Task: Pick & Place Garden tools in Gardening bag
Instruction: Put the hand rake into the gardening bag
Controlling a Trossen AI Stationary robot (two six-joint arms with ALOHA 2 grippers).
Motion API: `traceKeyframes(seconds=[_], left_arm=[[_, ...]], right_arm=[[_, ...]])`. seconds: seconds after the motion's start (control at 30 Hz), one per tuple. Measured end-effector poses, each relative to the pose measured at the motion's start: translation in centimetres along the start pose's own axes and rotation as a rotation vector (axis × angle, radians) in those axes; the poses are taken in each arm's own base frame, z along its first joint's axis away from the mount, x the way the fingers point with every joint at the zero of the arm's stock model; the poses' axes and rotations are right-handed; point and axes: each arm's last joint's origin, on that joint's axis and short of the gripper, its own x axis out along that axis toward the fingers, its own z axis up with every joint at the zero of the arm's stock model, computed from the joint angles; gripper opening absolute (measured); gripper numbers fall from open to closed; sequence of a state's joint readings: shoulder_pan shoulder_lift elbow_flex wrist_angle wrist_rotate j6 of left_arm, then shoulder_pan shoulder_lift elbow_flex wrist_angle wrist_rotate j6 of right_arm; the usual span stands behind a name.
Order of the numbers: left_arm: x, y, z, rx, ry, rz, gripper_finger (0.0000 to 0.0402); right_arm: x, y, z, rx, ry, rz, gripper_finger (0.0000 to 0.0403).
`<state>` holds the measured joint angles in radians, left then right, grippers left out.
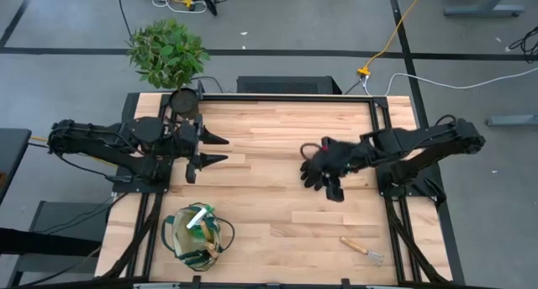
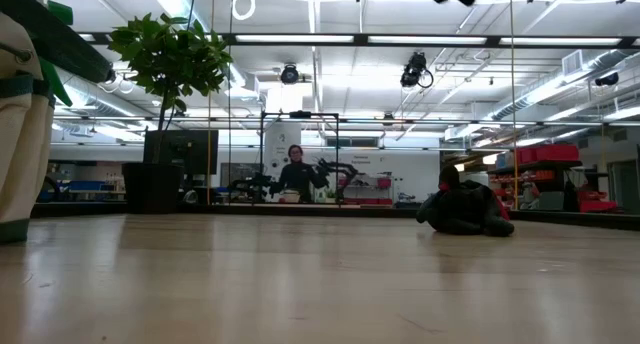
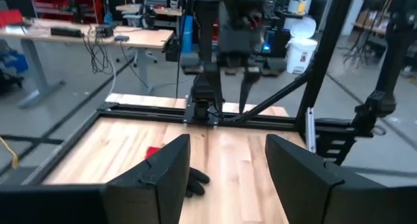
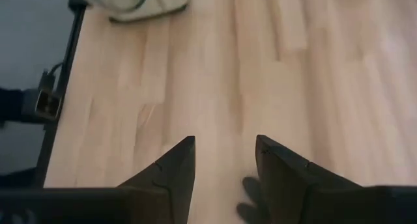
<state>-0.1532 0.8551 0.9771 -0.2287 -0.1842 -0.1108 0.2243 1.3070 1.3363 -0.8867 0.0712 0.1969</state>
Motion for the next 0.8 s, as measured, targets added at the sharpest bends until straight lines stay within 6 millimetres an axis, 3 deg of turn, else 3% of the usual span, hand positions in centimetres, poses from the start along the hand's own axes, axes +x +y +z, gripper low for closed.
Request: traceKeyframes(seconds=[0.47,0.6,0.8], left_arm=[[0.1,0.1,0.0,-0.042,0.0,0.032,0.0206],[0.1,0.1,0.0,-0.037,-0.001,0.033,0.0206],[0.1,0.1,0.0,-0.034,-0.001,0.033,0.0206]], right_arm=[[4.4,3.9,-10.2,0.063,0.301,0.048,0.0162],[4.7,5.2,-12.1,0.124,0.356,0.063,0.0162],[4.1,7.5,-13.3,0.208,0.382,0.099,0.0162]])
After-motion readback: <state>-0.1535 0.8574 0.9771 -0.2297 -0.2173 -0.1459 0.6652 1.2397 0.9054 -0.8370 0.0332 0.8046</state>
